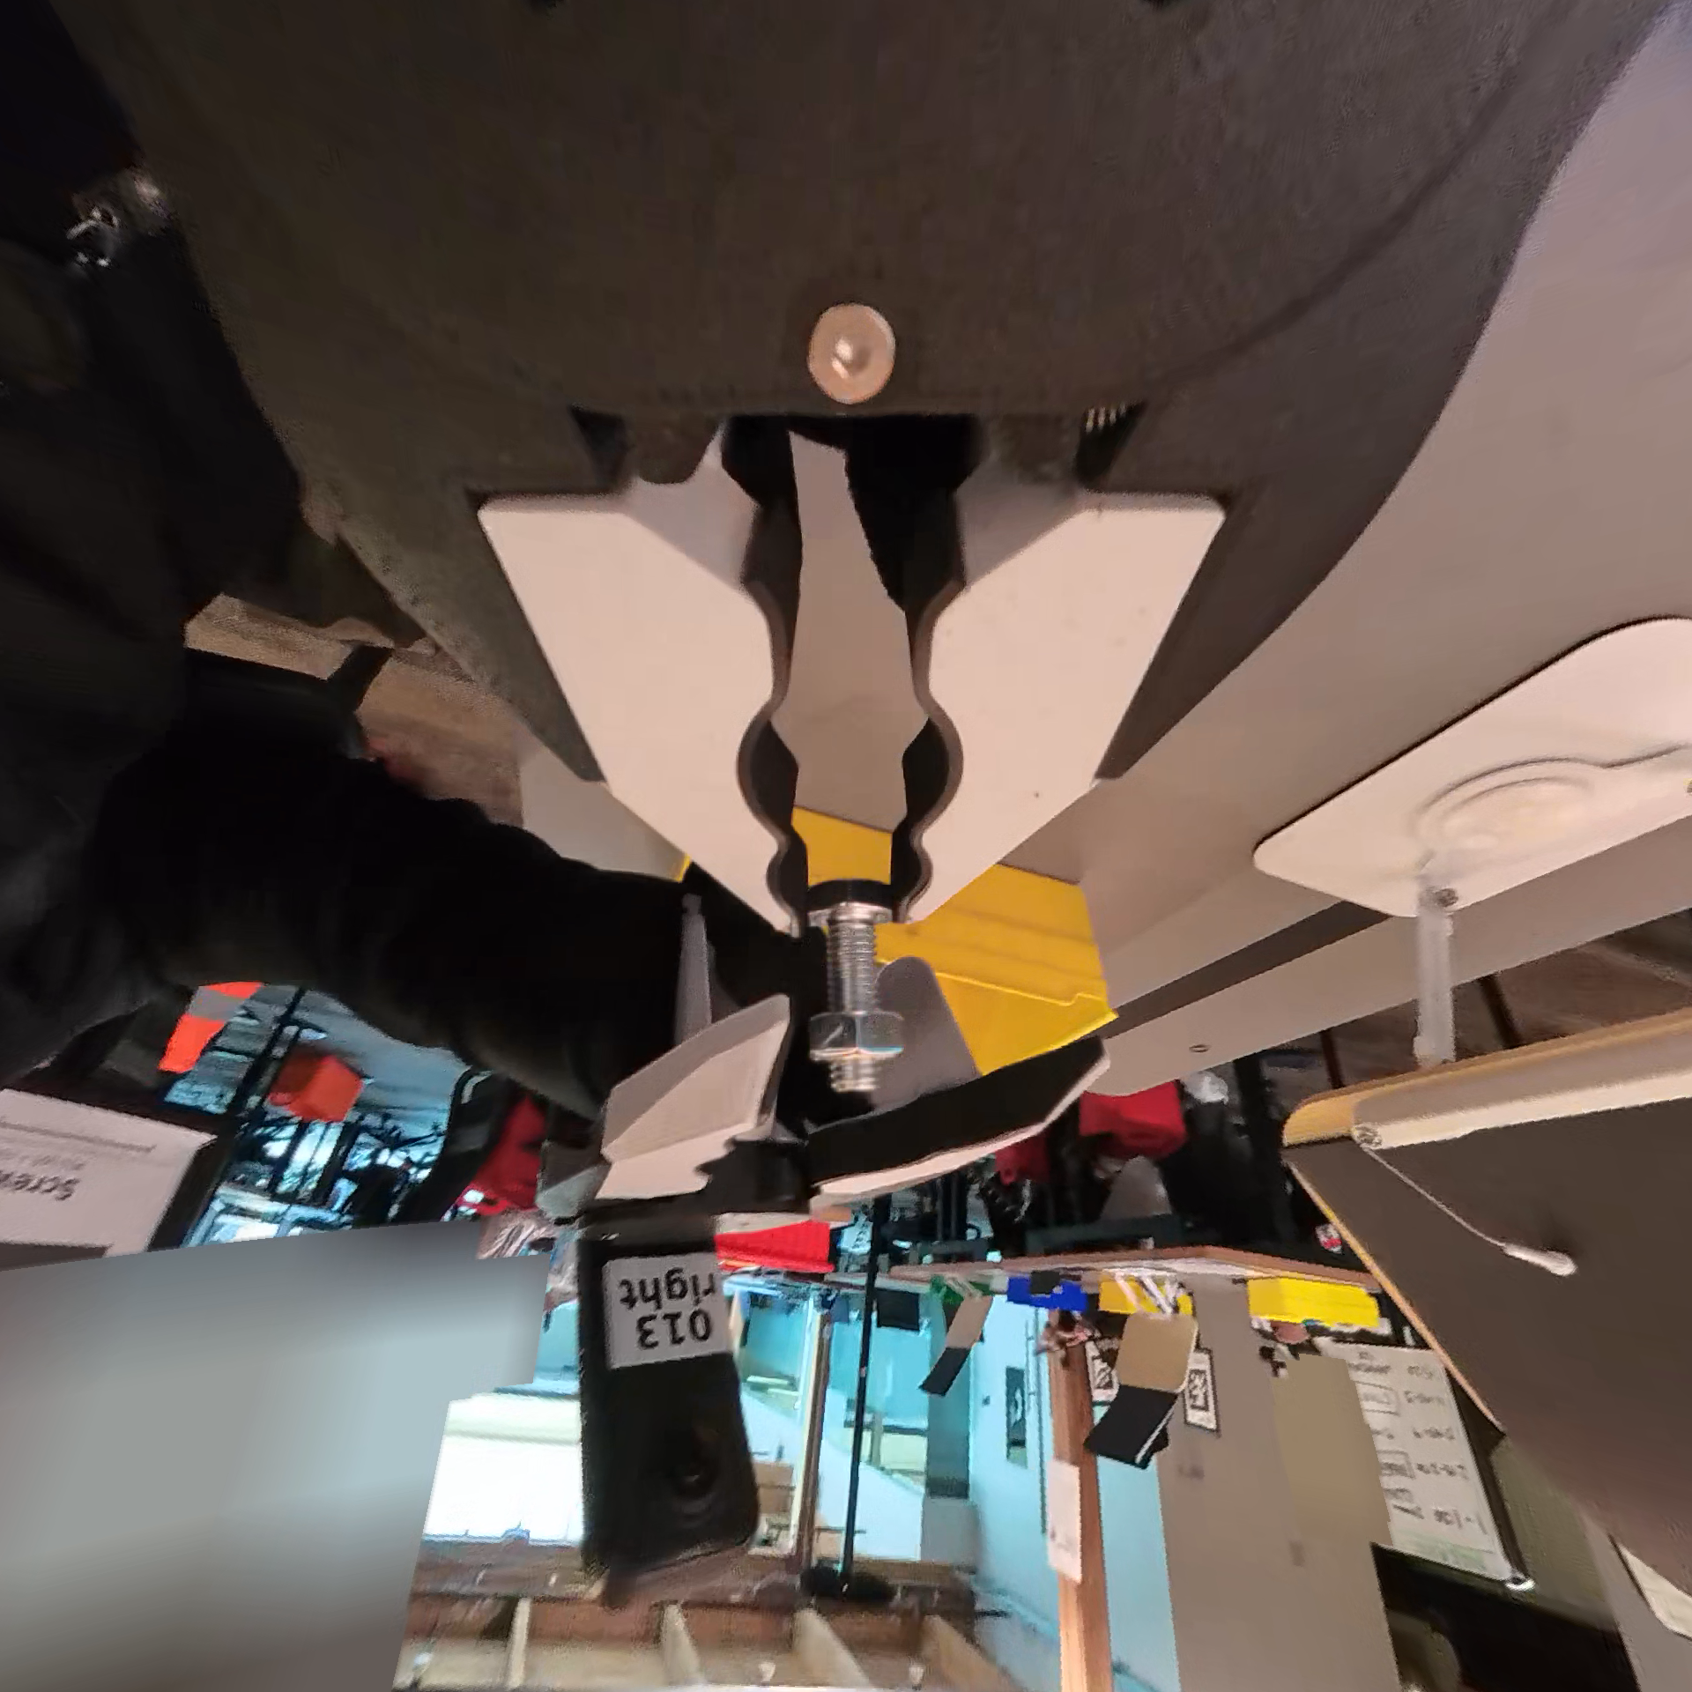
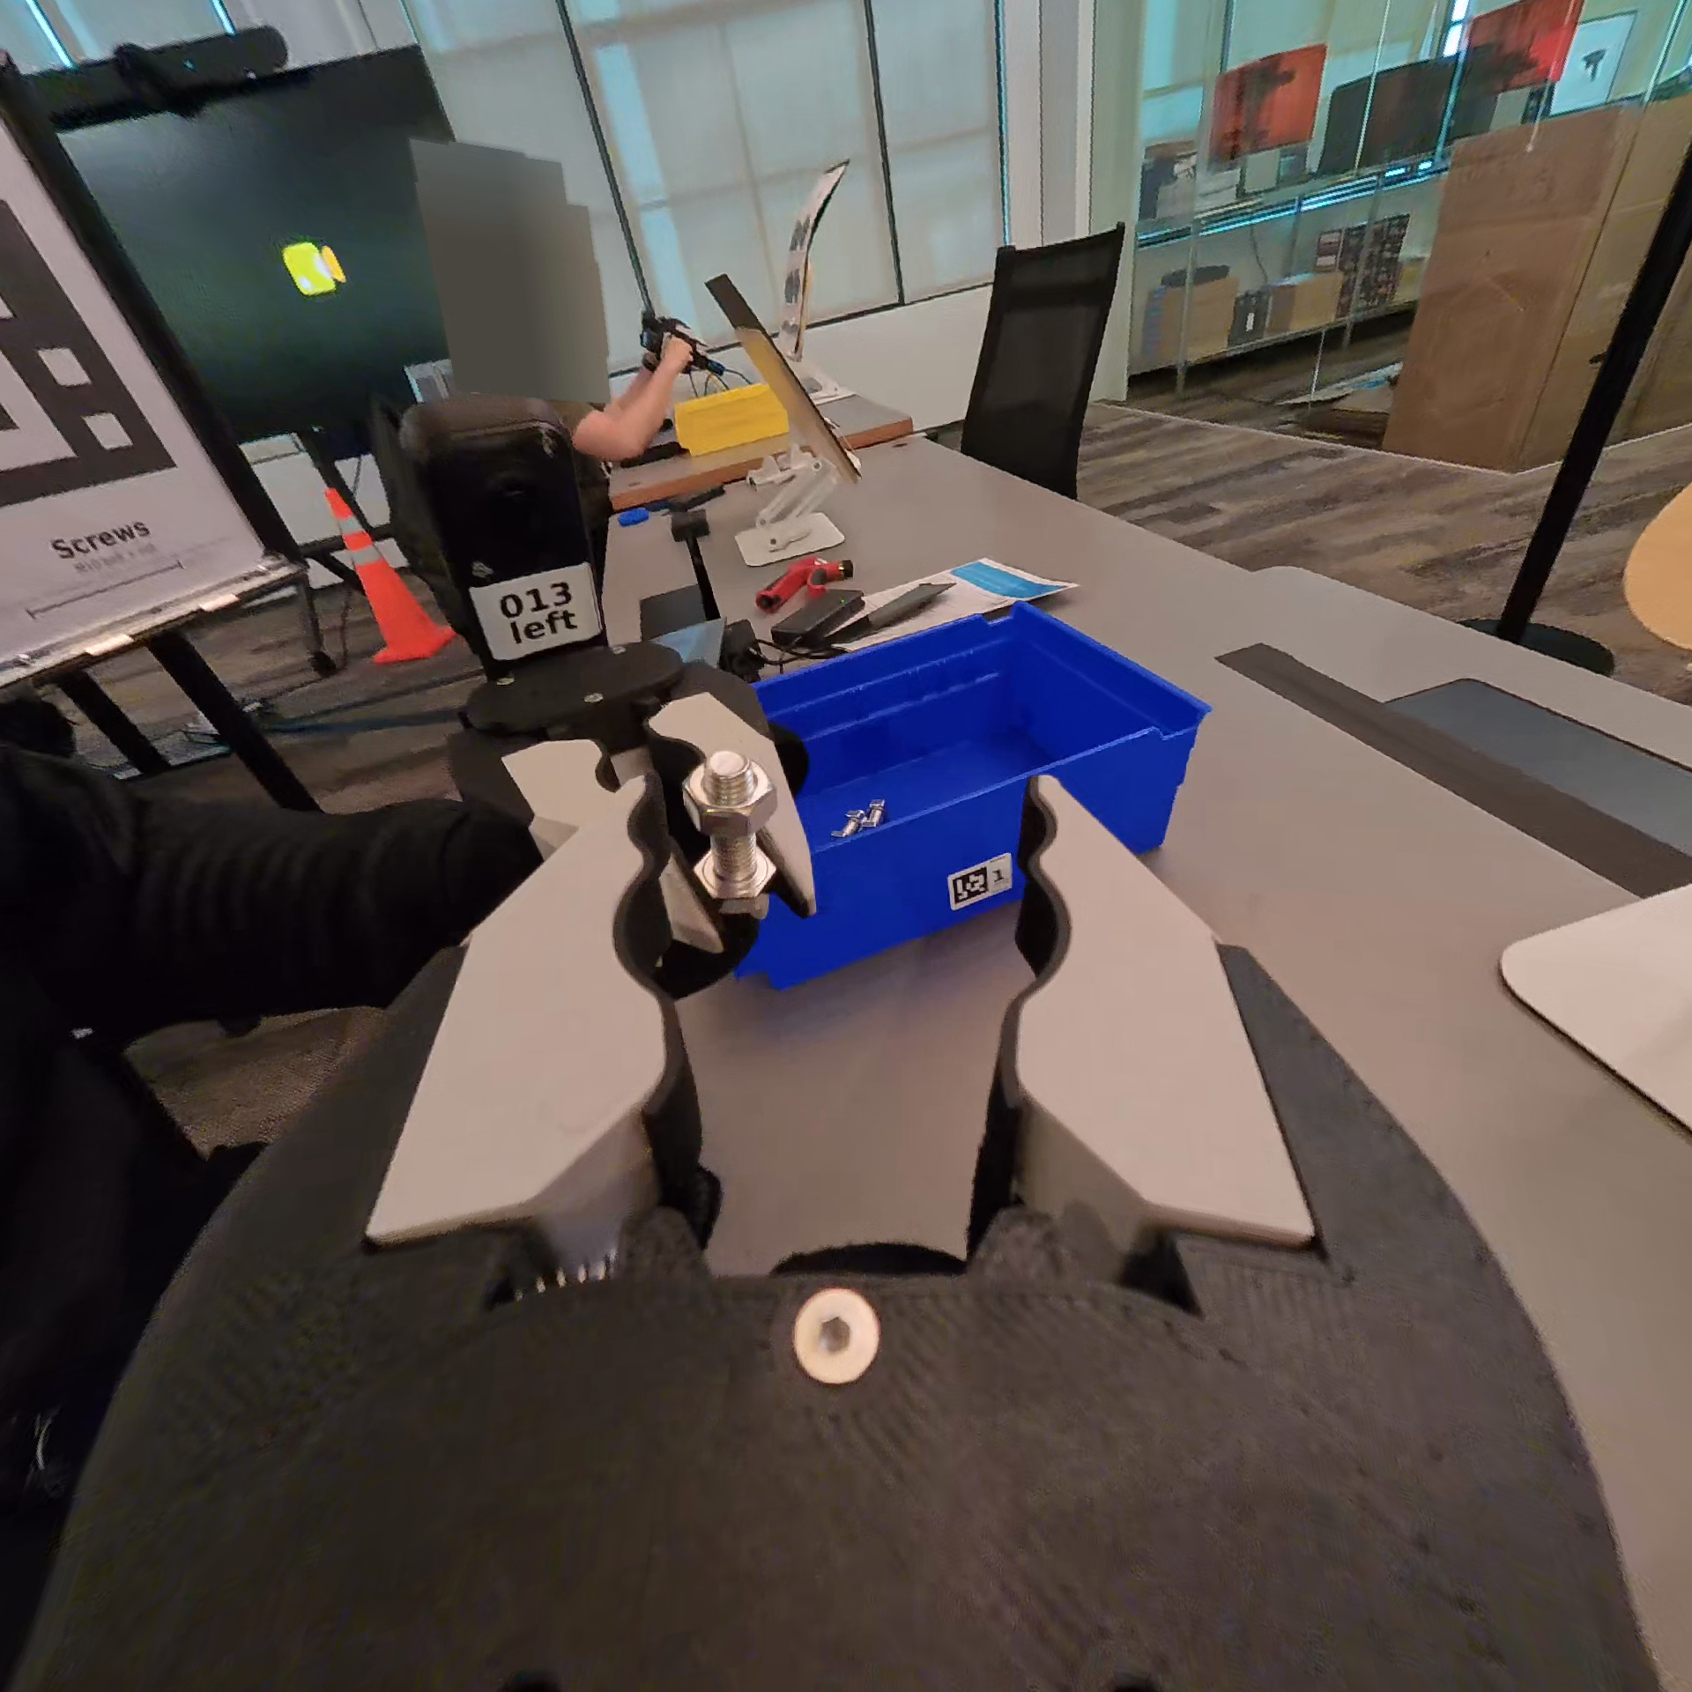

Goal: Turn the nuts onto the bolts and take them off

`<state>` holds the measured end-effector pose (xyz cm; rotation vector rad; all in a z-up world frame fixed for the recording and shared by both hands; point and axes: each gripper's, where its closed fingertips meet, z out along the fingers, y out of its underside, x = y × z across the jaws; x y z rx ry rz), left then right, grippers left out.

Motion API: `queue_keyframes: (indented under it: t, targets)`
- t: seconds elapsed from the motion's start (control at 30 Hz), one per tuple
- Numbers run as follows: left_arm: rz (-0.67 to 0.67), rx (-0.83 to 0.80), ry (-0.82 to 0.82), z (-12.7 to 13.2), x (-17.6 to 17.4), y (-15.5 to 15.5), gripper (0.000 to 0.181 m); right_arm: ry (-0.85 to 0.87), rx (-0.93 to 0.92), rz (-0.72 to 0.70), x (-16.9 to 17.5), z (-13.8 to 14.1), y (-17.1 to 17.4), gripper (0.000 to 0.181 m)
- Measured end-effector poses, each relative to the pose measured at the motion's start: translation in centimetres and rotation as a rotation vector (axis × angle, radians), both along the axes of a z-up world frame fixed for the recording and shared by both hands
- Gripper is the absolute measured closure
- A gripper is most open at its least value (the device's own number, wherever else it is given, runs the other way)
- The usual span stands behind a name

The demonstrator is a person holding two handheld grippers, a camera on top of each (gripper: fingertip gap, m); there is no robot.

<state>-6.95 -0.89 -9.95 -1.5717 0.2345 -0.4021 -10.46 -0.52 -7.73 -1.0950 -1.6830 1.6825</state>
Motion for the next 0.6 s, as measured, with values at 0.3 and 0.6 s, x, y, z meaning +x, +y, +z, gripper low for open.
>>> queue_keyframes:
  t: [0.3,0.6]
  targets:
    - [-0.062,0.11,-0.142,2.3,-0.2,-1.2,0.166,-0.019,-0.099,-0.06,-0.1,-0.8,3.4,0.13]
    - [-0.092,0.07,-0.129,1.1,0.7,-0.6,0.165,0.037,-0.111,0.069,-0.2,1.1,-1.1,0.096]
